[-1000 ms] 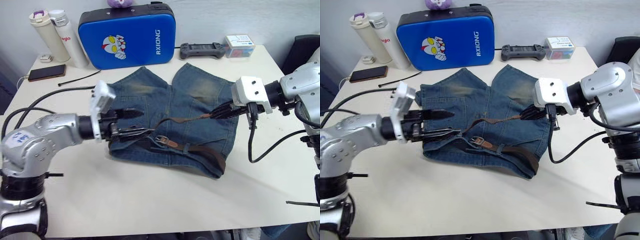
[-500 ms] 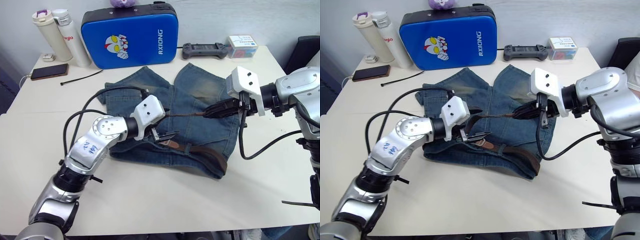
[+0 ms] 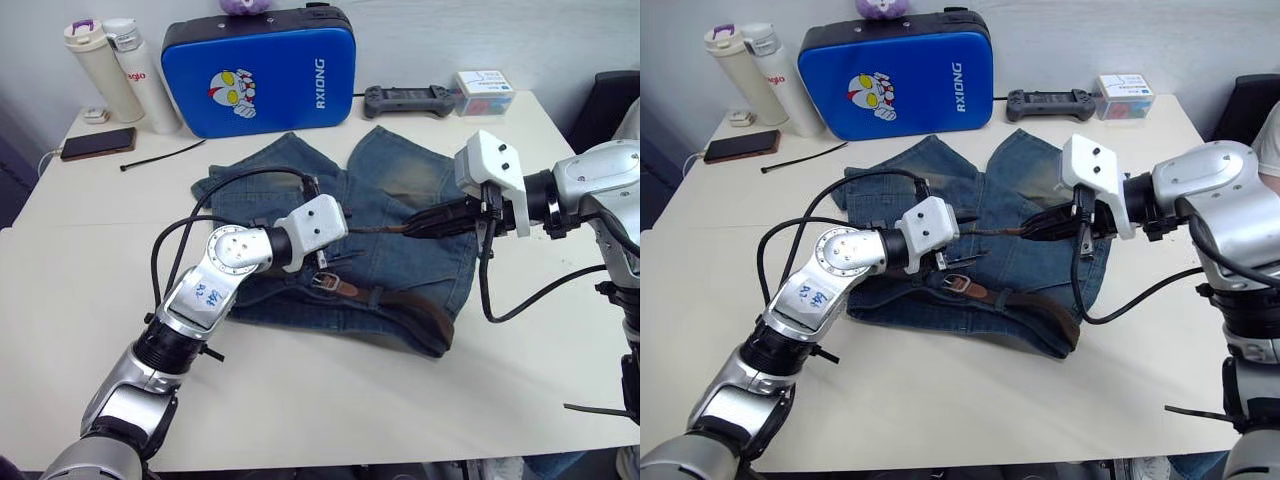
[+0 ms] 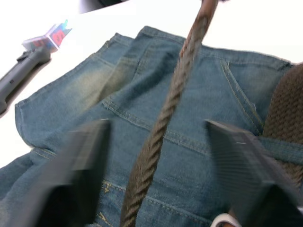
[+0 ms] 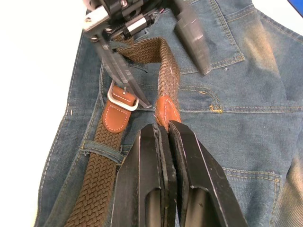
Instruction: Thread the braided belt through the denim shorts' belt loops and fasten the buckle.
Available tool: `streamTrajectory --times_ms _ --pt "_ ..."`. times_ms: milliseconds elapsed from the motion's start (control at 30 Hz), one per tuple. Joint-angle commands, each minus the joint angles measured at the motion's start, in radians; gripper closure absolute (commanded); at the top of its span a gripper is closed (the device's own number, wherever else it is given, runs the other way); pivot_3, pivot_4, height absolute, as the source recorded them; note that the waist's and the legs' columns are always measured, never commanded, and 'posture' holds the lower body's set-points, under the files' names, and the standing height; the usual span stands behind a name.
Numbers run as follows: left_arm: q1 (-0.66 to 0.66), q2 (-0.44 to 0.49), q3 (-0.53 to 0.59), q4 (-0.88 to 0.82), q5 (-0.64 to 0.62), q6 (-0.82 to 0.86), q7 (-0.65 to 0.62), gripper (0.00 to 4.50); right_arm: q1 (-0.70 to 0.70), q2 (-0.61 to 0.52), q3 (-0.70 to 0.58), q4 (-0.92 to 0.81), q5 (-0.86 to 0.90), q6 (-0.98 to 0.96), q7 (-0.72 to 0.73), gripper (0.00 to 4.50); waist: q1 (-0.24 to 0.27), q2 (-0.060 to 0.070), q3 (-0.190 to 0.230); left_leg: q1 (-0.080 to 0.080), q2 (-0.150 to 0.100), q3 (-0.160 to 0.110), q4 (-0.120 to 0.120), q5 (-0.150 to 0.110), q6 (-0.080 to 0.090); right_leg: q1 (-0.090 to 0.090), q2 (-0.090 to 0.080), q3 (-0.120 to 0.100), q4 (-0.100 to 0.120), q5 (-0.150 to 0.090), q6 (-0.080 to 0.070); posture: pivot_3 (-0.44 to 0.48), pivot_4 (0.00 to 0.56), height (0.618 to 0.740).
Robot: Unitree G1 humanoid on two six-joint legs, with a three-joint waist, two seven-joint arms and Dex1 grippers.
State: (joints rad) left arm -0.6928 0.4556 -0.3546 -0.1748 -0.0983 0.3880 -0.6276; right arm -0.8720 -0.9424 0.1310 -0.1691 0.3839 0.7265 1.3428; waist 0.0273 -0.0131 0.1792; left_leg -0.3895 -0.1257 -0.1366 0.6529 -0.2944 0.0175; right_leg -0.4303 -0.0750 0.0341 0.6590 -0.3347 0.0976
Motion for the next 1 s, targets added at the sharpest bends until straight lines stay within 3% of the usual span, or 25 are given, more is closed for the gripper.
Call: streamTrajectory --times_ms 33,100,233,433,533,733,1000 --pt "-0.013 -0.009 0.018 -0.005 0.016 -0.016 -0.018 3.54 0.007 -0.026 -0.043 -0.044 0.024 0.016 -0.014 4.5 0.0 0.0 0.0 0.0 0.0 0.0 0.0 0.0 0.0 0.0 0.0 0.0 0.0 0.0 0.0 0.0 0.15 0.74" --pt "-0.004 -0.021 0.046 0.004 -0.008 0.012 -0.021 4.48 0.012 -0.004 -0.048 -0.023 -0.016 -0.039 -0.067 4.5 -0.001 0.0 0.0 0.0 0.0 0.0 0.0 0.0 0.0 0.0 0.0 0.0 0.0 0.0 0.0 0.0 0.15 0.74" --pt "0.031 -0.043 0.128 0.024 -0.082 0.111 -0.021 4.5 0.019 0.015 -0.063 -0.036 0.009 -0.013 -0.11 2.98 -0.002 0.0 0.0 0.0 0.0 0.0 0.001 0.0 0.0 0.0 0.0 0.0 0.001 0.0 0.0 0.0 0.15 0.74" --pt "0.048 -0.032 0.262 0.043 -0.15 0.278 0.011 4.5 0.104 0.002 -0.066 -0.138 0.01 -0.008 -0.156 0.04 0.0 0.0 0.0 0.0 0.0 0.0 0.002 0.0 0.0 0.0 0.0 0.0 0.001 0.0 0.0 0.0 0.15 0.74" --pt "0.049 -0.017 0.302 0.06 -0.159 0.318 0.024 4.5 0.188 0.01 -0.021 -0.22 -0.023 -0.017 -0.203 0.04 -0.001 0.0 0.0 0.0 0.0 0.0 0.002 0.0 0.0 0.0 0.0 0.0 0.001 0.0 0.0 0.0 0.15 0.74" --pt "0.068 0.026 0.267 0.09 -0.1 0.277 0.024 4.5 0.337 0.108 0.138 -0.289 -0.204 -0.157 -0.365 0.04 -0.003 -0.001 0.0 0.0 0.0 0.0 0.003 0.0 0.0 0.0 0.0 0.0 0.002 0.0 0.0 0.0 0.15 0.74" --pt "0.088 0.075 0.227 0.093 -0.033 0.235 0.011 4.5 0.361 0.255 0.261 -0.276 -0.33 -0.175 -0.485 0.04 -0.003 -0.001 0.0 0.0 0.0 0.0 0.004 0.0 0.0 0.0 0.0 0.0 0.003 0.0 0.0 0.0 0.15 0.74"
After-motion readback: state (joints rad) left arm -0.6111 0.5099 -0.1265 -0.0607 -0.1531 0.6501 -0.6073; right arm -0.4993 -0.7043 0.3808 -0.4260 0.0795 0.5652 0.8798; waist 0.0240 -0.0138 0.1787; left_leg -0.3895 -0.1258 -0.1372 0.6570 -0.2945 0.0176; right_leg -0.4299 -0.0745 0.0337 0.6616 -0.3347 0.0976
